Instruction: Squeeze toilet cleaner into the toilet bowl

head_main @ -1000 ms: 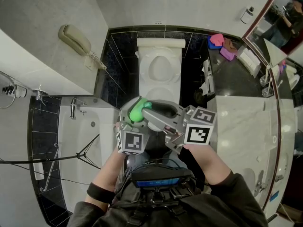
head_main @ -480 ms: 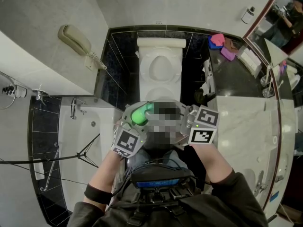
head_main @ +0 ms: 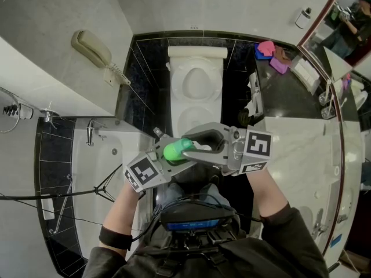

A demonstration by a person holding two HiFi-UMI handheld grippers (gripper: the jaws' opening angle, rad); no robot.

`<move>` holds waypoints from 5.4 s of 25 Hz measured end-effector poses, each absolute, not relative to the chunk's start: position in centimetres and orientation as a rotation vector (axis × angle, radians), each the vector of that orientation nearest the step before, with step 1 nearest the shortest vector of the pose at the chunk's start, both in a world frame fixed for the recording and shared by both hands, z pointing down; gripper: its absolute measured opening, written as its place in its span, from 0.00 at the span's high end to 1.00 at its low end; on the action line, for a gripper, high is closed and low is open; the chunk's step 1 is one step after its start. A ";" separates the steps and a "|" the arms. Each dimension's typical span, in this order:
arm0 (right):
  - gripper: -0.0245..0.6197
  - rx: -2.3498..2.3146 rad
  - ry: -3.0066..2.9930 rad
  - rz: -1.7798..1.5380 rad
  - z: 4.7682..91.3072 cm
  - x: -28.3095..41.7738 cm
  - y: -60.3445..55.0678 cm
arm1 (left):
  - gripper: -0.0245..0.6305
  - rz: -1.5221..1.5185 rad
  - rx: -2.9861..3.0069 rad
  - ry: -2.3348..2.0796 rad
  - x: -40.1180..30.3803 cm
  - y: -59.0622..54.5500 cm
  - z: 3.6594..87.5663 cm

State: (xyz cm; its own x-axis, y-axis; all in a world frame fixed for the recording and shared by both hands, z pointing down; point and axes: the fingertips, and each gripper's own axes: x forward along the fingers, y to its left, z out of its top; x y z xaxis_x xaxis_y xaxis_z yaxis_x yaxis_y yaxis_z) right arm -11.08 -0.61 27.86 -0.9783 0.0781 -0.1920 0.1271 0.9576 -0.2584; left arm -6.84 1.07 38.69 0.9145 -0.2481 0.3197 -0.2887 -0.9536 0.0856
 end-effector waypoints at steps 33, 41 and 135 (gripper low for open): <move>0.48 -0.416 2.666 -0.969 29.5 -10.7 -2.9 | 0.68 0.681 2.947 -1.441 -10.2 -4.4 39.5; 0.62 -0.470 2.641 -1.024 30.2 -11.0 -3.0 | 0.68 0.691 2.839 -1.551 -10.8 -4.7 39.8; 0.74 -0.247 2.772 -0.704 28.9 -10.4 -3.9 | 0.68 0.582 2.969 -0.814 -7.5 -2.7 39.9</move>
